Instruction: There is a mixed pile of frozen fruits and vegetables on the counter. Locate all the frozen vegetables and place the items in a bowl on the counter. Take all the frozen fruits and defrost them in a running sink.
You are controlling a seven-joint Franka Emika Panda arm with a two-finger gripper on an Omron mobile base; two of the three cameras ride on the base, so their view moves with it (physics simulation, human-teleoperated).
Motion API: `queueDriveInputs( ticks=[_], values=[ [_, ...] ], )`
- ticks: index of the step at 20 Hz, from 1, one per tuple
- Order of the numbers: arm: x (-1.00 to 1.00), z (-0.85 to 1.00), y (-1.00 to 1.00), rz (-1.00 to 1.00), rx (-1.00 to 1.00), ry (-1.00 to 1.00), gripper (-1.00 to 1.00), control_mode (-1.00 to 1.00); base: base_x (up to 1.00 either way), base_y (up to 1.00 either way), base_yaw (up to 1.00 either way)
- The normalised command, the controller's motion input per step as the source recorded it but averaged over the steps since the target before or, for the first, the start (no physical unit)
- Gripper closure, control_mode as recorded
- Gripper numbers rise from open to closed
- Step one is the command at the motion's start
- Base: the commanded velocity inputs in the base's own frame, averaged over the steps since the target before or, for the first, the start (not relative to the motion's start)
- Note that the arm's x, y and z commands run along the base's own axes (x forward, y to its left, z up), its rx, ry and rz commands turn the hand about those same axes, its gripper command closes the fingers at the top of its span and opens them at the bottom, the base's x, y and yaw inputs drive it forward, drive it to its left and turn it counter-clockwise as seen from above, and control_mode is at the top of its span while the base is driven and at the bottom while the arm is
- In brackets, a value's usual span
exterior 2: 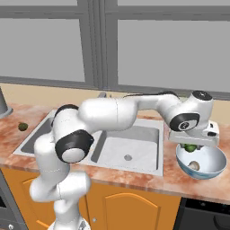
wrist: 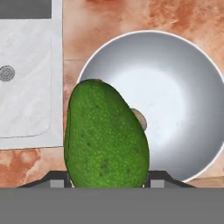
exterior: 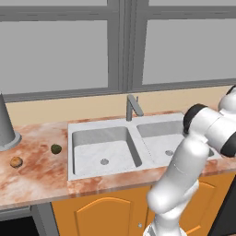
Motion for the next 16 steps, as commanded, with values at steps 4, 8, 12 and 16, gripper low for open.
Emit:
queueDriveInputs(
  ticks=[4, 8, 12, 16],
  values=[
    [0.23, -0.33, -0.39, 0.00, 0.00, 0.03, 1.00, -1.00, 0.00, 0.00, 0.00],
    [0.09, -0.30, -0.06, 0.03, 0.00, 0.15, 1.00, -1.00, 0.00, 0.00, 0.00],
    [0.02, -0.33, -0.02, 0.00, 0.00, 0.19, 1.00, -1.00, 0.00, 0.00, 0.00],
    [0.00, -0.37, 0.00, 0.00, 0.00, 0.16, -1.00, -1.00, 0.00, 0.00, 0.00]
  ],
)
